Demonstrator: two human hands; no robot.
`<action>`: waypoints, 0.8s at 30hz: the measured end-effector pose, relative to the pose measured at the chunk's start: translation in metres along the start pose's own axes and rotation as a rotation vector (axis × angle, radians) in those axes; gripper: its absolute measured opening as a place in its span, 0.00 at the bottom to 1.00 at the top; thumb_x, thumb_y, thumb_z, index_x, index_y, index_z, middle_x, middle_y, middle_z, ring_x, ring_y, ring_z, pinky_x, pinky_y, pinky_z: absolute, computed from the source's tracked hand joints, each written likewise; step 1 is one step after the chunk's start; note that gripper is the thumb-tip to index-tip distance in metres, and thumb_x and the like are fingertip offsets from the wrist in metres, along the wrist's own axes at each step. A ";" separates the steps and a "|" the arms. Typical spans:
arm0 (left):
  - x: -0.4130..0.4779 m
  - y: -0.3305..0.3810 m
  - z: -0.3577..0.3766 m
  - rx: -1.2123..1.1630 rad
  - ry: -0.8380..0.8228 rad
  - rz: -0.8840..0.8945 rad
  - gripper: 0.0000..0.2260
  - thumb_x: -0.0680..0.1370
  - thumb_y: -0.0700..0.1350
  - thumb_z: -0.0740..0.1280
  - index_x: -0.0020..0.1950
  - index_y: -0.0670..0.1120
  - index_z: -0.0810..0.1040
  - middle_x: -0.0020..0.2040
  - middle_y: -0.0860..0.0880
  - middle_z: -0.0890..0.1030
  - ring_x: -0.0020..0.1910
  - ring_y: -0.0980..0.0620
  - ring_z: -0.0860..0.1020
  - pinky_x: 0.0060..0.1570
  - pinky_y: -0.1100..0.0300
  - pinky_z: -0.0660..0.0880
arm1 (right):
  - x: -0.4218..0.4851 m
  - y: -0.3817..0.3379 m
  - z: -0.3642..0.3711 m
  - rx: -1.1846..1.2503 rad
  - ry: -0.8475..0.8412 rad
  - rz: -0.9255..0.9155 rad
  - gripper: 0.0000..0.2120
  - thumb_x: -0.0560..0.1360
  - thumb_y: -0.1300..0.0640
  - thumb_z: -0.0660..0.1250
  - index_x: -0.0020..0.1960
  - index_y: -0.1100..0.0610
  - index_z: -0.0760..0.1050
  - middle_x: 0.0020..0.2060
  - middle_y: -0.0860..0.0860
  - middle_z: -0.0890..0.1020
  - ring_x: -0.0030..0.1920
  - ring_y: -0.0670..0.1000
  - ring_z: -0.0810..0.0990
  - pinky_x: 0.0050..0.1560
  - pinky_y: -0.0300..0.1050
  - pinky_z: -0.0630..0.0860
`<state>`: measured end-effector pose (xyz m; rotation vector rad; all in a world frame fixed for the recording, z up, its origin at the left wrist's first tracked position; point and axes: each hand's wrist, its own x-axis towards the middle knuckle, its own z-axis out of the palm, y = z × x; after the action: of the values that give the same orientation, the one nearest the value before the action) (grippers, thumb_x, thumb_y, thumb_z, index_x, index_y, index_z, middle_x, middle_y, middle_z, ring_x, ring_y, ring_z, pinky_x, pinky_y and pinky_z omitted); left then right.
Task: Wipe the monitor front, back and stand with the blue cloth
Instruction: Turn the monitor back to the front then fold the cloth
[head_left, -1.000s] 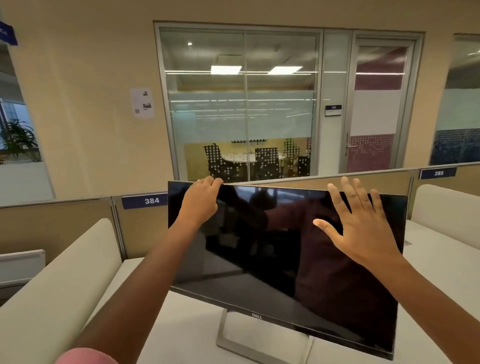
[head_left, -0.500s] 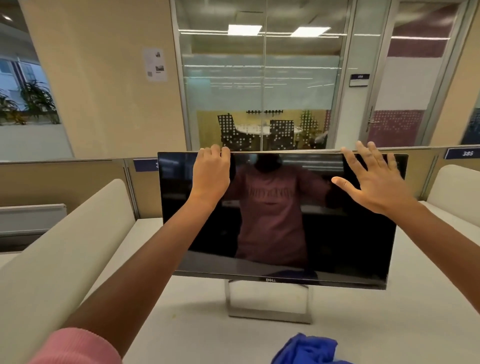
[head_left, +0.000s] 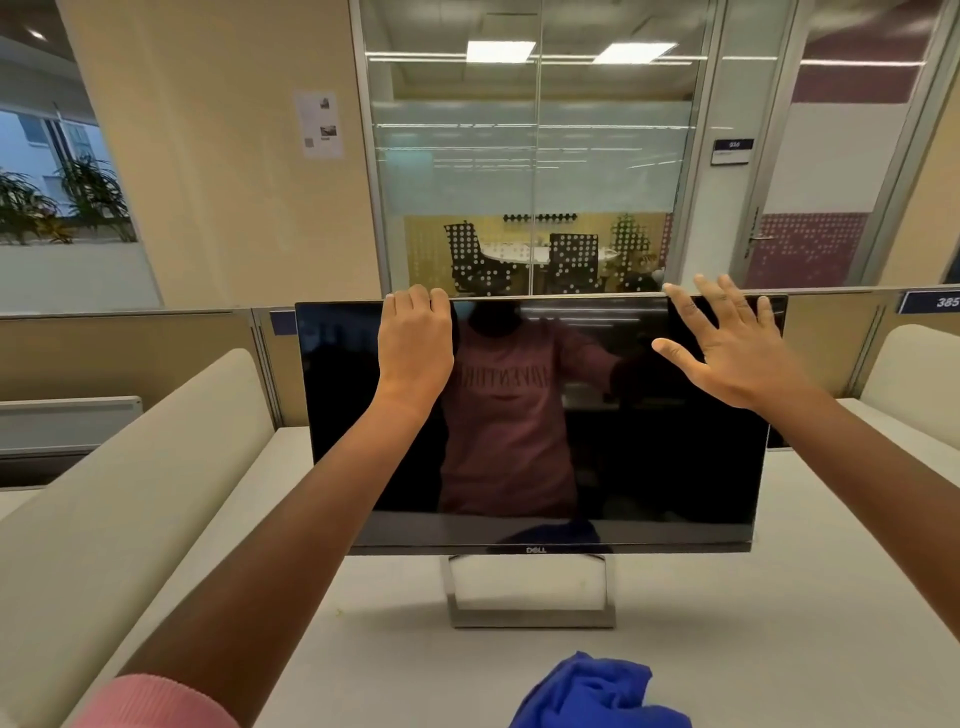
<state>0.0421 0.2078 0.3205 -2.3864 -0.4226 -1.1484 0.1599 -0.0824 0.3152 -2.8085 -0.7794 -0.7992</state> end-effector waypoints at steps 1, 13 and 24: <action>-0.001 0.001 -0.002 -0.006 -0.019 -0.007 0.14 0.68 0.37 0.60 0.52 0.40 0.77 0.41 0.44 0.80 0.39 0.46 0.78 0.44 0.59 0.75 | 0.000 0.000 0.000 0.003 -0.005 0.000 0.36 0.70 0.32 0.40 0.75 0.43 0.42 0.76 0.52 0.47 0.75 0.52 0.39 0.72 0.59 0.39; -0.009 0.000 -0.008 -0.127 -0.172 -0.040 0.23 0.73 0.35 0.56 0.69 0.37 0.60 0.64 0.35 0.69 0.66 0.37 0.65 0.68 0.47 0.58 | -0.004 -0.002 -0.004 0.021 -0.008 0.004 0.36 0.70 0.30 0.40 0.75 0.43 0.43 0.76 0.52 0.47 0.75 0.53 0.40 0.71 0.63 0.41; -0.086 0.030 -0.015 -0.234 -0.225 0.035 0.31 0.73 0.35 0.57 0.74 0.41 0.52 0.75 0.37 0.53 0.75 0.41 0.51 0.72 0.45 0.46 | -0.076 -0.028 0.020 0.293 0.051 -0.114 0.32 0.75 0.34 0.46 0.75 0.48 0.52 0.75 0.55 0.54 0.75 0.55 0.47 0.71 0.60 0.48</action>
<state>-0.0055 0.1682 0.2527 -2.7291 -0.3314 -0.9627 0.0991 -0.0876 0.2580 -2.4952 -0.9688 -0.7049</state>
